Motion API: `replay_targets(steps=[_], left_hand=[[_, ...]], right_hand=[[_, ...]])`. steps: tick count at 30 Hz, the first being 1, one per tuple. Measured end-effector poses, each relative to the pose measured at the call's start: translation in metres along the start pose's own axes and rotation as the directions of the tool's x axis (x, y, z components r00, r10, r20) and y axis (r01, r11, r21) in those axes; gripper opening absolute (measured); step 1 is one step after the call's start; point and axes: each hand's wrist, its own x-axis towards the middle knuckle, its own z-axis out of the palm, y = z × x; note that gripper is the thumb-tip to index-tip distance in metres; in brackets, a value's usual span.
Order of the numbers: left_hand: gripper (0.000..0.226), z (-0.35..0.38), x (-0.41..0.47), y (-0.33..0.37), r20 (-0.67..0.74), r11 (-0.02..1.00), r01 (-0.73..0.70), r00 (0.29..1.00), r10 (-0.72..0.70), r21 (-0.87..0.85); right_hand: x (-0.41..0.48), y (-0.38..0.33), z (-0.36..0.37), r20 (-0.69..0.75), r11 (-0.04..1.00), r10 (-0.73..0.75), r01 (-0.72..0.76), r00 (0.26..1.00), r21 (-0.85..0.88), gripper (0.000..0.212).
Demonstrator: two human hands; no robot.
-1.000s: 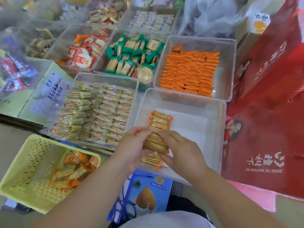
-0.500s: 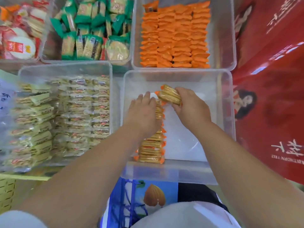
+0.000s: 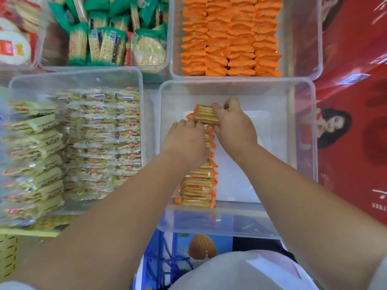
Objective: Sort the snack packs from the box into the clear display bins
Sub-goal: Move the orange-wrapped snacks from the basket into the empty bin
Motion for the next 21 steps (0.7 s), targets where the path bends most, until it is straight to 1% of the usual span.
replay_targets(steps=[1,3,5,7,8,10,12,13,14,16,18,19,21], left_hand=[[0.049,-0.002,-0.004,0.000,-0.036,1.000,-0.004,0.999,0.005,0.026],[0.045,-0.006,-0.019,-0.001,-0.167,0.999,-0.012,0.986,0.020,0.050],[0.052,-0.010,-0.040,-0.004,-0.326,1.000,0.016,0.945,-0.007,0.024],[0.064,-0.008,-0.060,-0.008,-0.459,0.996,0.072,0.884,-0.089,-0.055],[0.070,-0.006,-0.067,-0.010,-0.472,0.990,0.102,0.871,-0.137,-0.101],[0.081,0.001,-0.074,-0.010,-0.392,0.972,0.168,0.893,-0.220,-0.165],[0.093,0.009,-0.073,-0.008,-0.311,0.964,0.213,0.916,-0.254,-0.159],[0.096,0.012,-0.072,-0.007,-0.305,0.965,0.219,0.918,-0.254,-0.145],[0.098,0.015,-0.071,-0.006,-0.313,0.967,0.219,0.916,-0.251,-0.133],[0.099,0.018,-0.070,-0.006,-0.331,0.968,0.218,0.911,-0.247,-0.122],[0.100,0.019,-0.070,-0.007,-0.336,0.968,0.218,0.909,-0.248,-0.125],[0.100,0.019,-0.070,-0.007,-0.337,0.968,0.215,0.908,-0.247,-0.130],[0.100,0.019,-0.070,-0.007,-0.338,0.968,0.208,0.909,-0.243,-0.137]], right_hand=[[0.000,-0.002,0.002,0.005,1.000,-0.003,0.003,1.000,-0.005,0.058],[0.000,-0.006,0.003,0.007,1.000,-0.023,0.023,1.000,0.015,0.057],[-0.002,-0.005,0.003,-0.008,0.993,-0.025,0.025,1.000,0.115,0.058],[-0.005,-0.002,0.003,-0.047,0.971,-0.005,0.016,0.999,0.240,0.055],[-0.007,-0.001,0.003,-0.066,0.955,0.010,0.010,0.998,0.296,0.049],[-0.014,0.000,0.005,-0.100,0.912,0.062,-0.016,0.993,0.409,0.041],[-0.020,-0.002,0.007,-0.142,0.852,0.151,-0.057,0.978,0.521,0.041],[-0.021,-0.004,0.008,-0.152,0.812,0.212,-0.088,0.965,0.577,0.043],[-0.021,-0.007,0.009,-0.145,0.761,0.287,-0.134,0.947,0.634,0.046],[-0.017,-0.012,0.010,-0.066,0.640,0.438,-0.260,0.897,0.723,0.052],[-0.011,-0.017,0.009,0.025,0.554,0.510,-0.351,0.860,0.755,0.053],[-0.009,-0.020,0.008,0.044,0.543,0.514,-0.364,0.857,0.757,0.050],[-0.008,-0.030,0.006,0.038,0.571,0.483,-0.348,0.875,0.744,0.043]])
